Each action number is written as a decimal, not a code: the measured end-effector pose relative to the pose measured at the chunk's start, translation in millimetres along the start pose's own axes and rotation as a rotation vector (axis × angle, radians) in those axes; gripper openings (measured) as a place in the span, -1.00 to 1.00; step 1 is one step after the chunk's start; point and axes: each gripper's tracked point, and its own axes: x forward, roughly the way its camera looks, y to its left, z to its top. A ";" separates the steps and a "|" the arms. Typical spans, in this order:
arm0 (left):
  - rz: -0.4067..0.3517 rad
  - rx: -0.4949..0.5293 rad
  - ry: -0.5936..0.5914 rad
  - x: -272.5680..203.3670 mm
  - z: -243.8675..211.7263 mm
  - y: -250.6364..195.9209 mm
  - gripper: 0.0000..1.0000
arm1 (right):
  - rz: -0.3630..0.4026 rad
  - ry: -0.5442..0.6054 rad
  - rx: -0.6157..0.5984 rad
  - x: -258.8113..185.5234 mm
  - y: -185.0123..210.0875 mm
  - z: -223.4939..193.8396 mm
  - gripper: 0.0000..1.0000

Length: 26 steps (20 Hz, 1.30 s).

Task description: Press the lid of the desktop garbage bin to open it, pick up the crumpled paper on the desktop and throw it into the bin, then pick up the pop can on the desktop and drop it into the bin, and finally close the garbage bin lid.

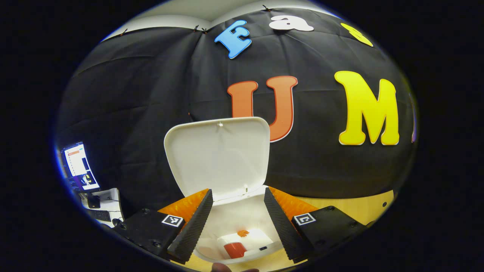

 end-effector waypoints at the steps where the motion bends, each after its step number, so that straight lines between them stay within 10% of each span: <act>1: 0.022 -0.010 -0.011 0.9 12.7 0.3 0.80 | -0.008 -0.005 0.000 -3.0 -5.8 2.4 0.89; 13: 0.247 -0.078 -0.050 44.7 128.6 32.6 0.80 | -0.089 -0.050 0.011 -17.6 -54.2 22.7 0.89; 26: 0.296 -0.098 0.154 99.5 91.5 47.0 0.81 | -0.123 -0.041 0.023 -17.0 -55.4 22.8 0.89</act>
